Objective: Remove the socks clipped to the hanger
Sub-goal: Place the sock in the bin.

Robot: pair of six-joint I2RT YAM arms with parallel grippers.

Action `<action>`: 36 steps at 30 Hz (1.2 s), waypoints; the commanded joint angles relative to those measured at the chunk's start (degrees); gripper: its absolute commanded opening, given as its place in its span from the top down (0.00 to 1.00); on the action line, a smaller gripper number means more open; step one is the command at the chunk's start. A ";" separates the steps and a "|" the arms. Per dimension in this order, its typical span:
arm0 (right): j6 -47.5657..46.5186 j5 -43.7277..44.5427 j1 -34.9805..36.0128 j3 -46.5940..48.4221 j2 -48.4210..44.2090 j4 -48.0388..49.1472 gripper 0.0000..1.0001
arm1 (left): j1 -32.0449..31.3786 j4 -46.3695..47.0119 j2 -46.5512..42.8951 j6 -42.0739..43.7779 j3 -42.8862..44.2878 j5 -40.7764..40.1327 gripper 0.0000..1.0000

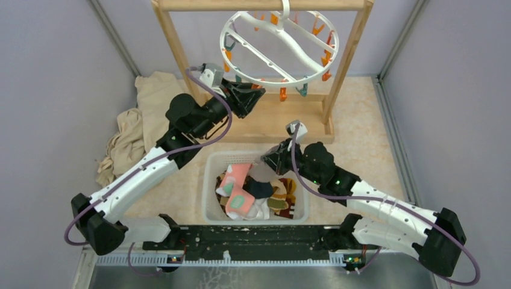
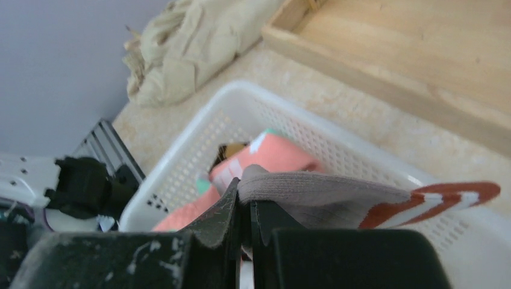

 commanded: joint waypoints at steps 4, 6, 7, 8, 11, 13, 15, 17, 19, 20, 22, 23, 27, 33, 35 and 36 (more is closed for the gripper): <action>2.58 -5.43 -0.27 -6.13 1.64 2.18 1.00 | -0.33 -6.90 -5.65 -1.08 -4.71 1.50 0.47; 2.97 -6.31 -0.25 -7.13 3.32 3.17 1.00 | -0.33 -7.91 -6.25 -1.12 -5.46 1.76 0.41; 3.20 -6.64 -0.18 -7.59 4.48 3.59 1.00 | -0.33 -8.52 -6.57 -1.12 -5.77 1.88 0.37; 3.27 -6.87 -0.09 -7.96 5.29 4.16 1.00 | -0.34 -9.06 -6.92 -1.16 -6.17 1.89 0.34; 3.63 -7.00 0.34 -8.77 7.82 4.90 1.00 | -0.34 -10.44 -8.31 -1.45 -8.23 1.83 0.29; 3.74 -6.87 0.52 -8.89 9.45 4.80 0.99 | -0.33 -11.42 -9.49 -1.59 -9.68 1.42 0.26; 3.75 -6.83 0.67 -8.78 10.99 3.99 0.91 | -0.33 -13.01 -11.11 -1.72 -11.19 0.83 0.18; 3.56 -6.53 1.02 -8.49 12.24 2.96 0.80 | -0.33 -14.88 -12.50 -1.73 -12.80 -0.05 0.11; 3.33 -6.14 1.26 -8.32 13.16 1.90 0.70 | -0.33 -16.50 -14.25 -1.57 -14.80 -1.28 0.05; 3.38 -5.77 1.44 -8.28 13.41 1.55 0.65 | -0.33 -17.15 -15.24 -1.49 -15.88 -2.47 0.02; 3.44 -5.27 1.66 -8.30 13.75 1.01 0.53 | -0.33 -18.36 -17.22 -1.54 -18.07 -4.25 0.01; 3.47 -5.25 1.80 -8.27 13.82 0.77 0.46 | -0.33 -18.85 -18.33 -1.62 -19.29 -5.16 0.01; 3.42 -4.76 2.28 -7.87 13.79 -0.72 0.36 | -0.33 -21.56 -21.92 -2.35 -24.07 -8.56 0.01; 3.07 -1.87 2.45 -5.81 11.04 -5.06 0.03 | -0.24 -24.97 -25.53 -4.01 -27.50 -13.54 0.01; 2.63 -0.09 2.44 -4.53 9.11 -7.04 0.02 | -0.24 -25.67 -26.58 -3.13 -28.33 -14.67 0.01; 2.31 1.39 2.47 -4.09 7.64 -8.34 0.02 | -0.24 -26.27 -27.16 -2.94 -28.59 -16.16 0.01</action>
